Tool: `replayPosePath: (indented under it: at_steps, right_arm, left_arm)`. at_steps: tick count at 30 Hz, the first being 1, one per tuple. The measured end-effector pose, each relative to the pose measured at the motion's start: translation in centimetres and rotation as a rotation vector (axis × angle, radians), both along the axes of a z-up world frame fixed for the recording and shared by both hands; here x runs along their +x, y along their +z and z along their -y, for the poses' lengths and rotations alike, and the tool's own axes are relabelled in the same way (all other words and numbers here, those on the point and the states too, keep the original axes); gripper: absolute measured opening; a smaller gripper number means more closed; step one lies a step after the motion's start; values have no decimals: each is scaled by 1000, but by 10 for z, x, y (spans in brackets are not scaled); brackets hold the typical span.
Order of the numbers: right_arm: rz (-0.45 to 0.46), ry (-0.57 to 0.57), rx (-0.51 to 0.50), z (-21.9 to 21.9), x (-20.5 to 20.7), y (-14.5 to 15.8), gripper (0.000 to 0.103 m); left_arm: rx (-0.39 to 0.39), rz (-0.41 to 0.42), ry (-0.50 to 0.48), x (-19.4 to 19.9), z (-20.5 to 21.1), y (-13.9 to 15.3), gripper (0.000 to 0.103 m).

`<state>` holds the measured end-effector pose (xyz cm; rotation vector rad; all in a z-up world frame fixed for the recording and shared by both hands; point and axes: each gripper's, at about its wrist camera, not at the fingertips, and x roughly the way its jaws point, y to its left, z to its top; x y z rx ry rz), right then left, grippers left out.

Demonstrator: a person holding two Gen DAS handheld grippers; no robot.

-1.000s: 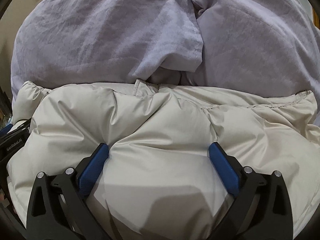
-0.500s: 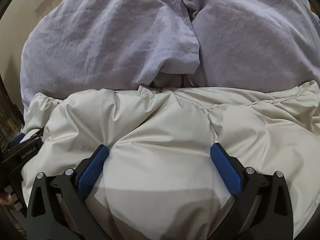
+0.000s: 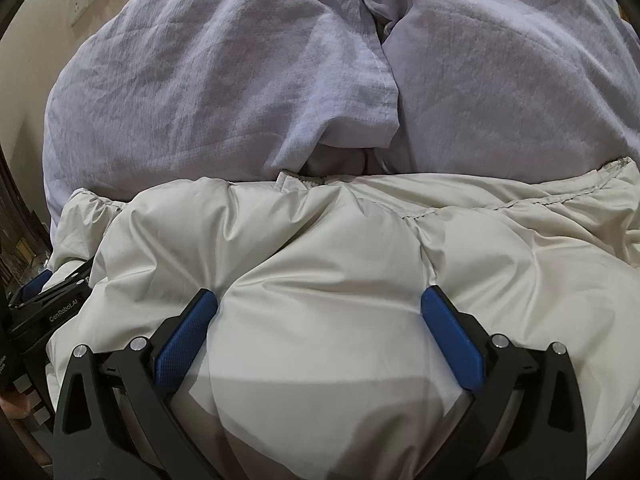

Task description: Fold large clothes

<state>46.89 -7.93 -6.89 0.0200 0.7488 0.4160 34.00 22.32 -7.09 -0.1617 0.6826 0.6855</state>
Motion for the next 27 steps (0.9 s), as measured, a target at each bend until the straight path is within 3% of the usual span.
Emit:
replayPosePath:
  at_steps: [7, 11, 15, 21, 24, 27]
  right_arm:
    - [19, -24, -23, -19, -7, 17, 102]
    - [129, -149, -93, 2, -11, 46, 102]
    - [117, -289, -145, 39, 2, 55, 102]
    - [-7, -511, -241, 99, 32, 37, 102]
    - [-73, -518, -253, 101, 49, 12, 102]
    - [-43, -518, -315, 90, 49, 5, 102]
  left_arm:
    - [5, -3, 3, 0, -3, -3, 101]
    - [1, -9, 3, 2, -4, -4, 101]
    - [-5, -11, 1, 2, -5, -4, 101]
    - [-11, -16, 2, 2, -7, -5, 101]
    - [-14, -16, 2, 3, -7, -4, 101]
    - [-22, -14, 0, 2, -8, -4, 101]
